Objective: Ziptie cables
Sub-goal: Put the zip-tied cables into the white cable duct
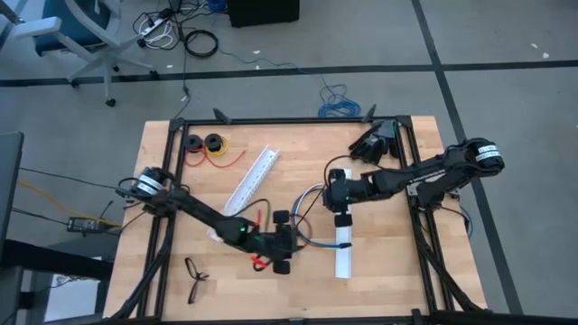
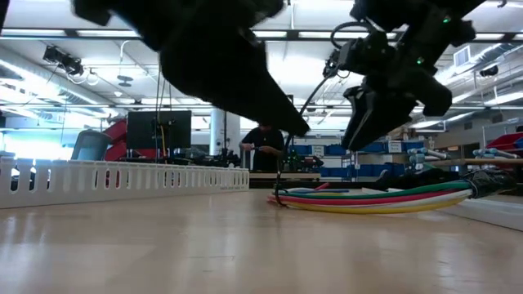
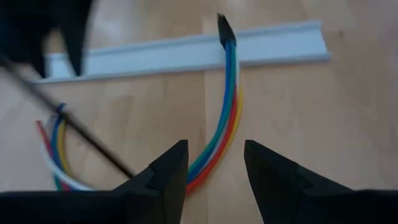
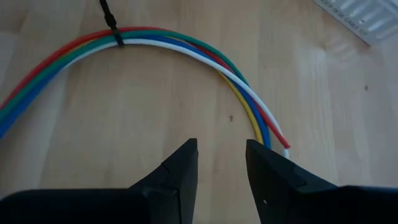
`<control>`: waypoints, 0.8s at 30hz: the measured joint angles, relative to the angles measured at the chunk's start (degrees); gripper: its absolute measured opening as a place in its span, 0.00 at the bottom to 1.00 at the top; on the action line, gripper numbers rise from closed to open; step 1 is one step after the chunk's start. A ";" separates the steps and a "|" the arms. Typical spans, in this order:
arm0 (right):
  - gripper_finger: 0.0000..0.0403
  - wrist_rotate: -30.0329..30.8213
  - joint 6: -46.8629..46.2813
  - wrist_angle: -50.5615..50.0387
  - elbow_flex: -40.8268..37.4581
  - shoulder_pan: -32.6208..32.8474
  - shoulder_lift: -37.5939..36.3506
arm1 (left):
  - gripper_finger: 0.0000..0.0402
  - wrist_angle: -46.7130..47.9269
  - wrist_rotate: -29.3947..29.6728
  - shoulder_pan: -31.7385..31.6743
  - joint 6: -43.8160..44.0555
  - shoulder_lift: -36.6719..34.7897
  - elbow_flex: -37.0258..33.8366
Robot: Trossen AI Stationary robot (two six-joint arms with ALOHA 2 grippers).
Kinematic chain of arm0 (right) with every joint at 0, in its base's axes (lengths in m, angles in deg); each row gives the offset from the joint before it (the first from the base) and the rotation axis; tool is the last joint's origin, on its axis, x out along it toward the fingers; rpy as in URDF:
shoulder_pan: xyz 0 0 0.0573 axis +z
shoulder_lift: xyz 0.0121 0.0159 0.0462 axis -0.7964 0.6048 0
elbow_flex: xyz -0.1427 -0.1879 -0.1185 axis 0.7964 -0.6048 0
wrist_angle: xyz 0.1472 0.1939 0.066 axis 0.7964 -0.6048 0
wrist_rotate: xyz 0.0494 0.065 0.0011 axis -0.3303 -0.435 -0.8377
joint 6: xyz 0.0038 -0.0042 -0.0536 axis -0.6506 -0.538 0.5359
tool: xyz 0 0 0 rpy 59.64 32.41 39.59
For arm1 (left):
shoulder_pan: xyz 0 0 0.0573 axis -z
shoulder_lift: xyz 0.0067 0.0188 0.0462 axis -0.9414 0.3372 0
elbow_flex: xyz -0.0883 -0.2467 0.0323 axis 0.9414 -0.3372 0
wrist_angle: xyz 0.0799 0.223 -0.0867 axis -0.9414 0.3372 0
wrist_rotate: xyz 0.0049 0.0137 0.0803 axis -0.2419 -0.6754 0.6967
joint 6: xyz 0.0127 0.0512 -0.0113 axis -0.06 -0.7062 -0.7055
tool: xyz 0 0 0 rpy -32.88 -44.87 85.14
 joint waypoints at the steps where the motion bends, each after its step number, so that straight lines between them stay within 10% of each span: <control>1: 0.30 -0.84 1.08 0.03 0.00 -0.82 0.00 | 0.42 1.82 -0.98 -0.56 -0.57 1.05 1.82; 24: 0.28 -8.29 6.18 -5.87 0.02 -4.17 0.00 | 0.41 13.38 -20.59 -8.26 -11.94 24.62 32.34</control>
